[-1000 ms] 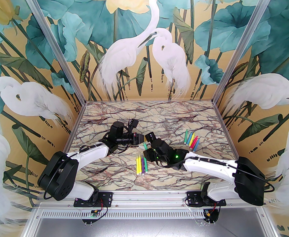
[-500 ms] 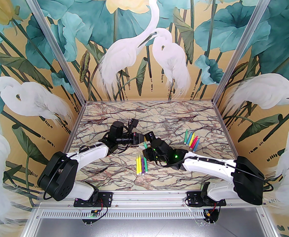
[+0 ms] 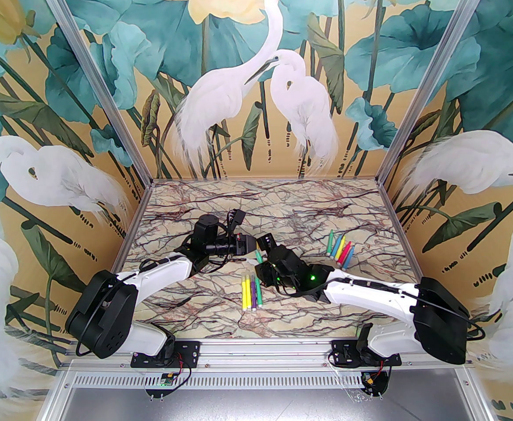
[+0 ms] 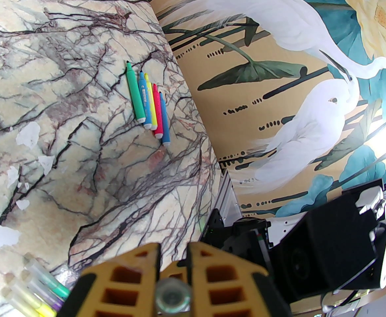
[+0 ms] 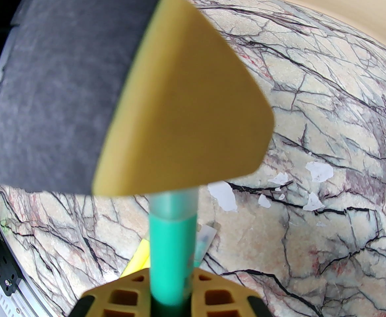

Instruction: Open the pen caps

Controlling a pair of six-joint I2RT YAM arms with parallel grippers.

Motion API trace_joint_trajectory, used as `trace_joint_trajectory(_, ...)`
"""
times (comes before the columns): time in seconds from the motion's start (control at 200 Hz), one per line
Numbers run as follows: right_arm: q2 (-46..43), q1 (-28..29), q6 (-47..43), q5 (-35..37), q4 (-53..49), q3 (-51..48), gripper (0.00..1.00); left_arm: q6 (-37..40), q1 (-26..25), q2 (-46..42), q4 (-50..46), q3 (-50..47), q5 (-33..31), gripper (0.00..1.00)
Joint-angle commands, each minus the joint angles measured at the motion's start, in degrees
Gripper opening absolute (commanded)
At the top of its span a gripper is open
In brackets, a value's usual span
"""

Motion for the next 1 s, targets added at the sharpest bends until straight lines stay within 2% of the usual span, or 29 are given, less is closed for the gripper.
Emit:
trace_joint_trajectory(0.0,-1.6,0.4,-0.5,-1.5,0.2,-1.5,0.13,-0.2,-0.4,-0.6,1.0,0.6,0.5,0.02)
trace_joint_trajectory(0.285,-5.0,0.4,-1.2,-3.0,-2.3,-5.0,0.09,1.0,-0.3,-0.8,-3.1,2.0,-3.1,0.0)
trace_joint_trajectory(0.67,-8.8,0.4,-0.8,-3.8,-4.2,-9.7,0.07,0.1,1.1,-2.2,-3.3,1.9,-7.0,0.0)
trace_joint_trajectory(0.995,-9.7,0.4,-1.1,-4.0,-4.0,-11.6,0.05,-3.0,4.2,-2.4,-2.0,1.0,-6.3,0.0)
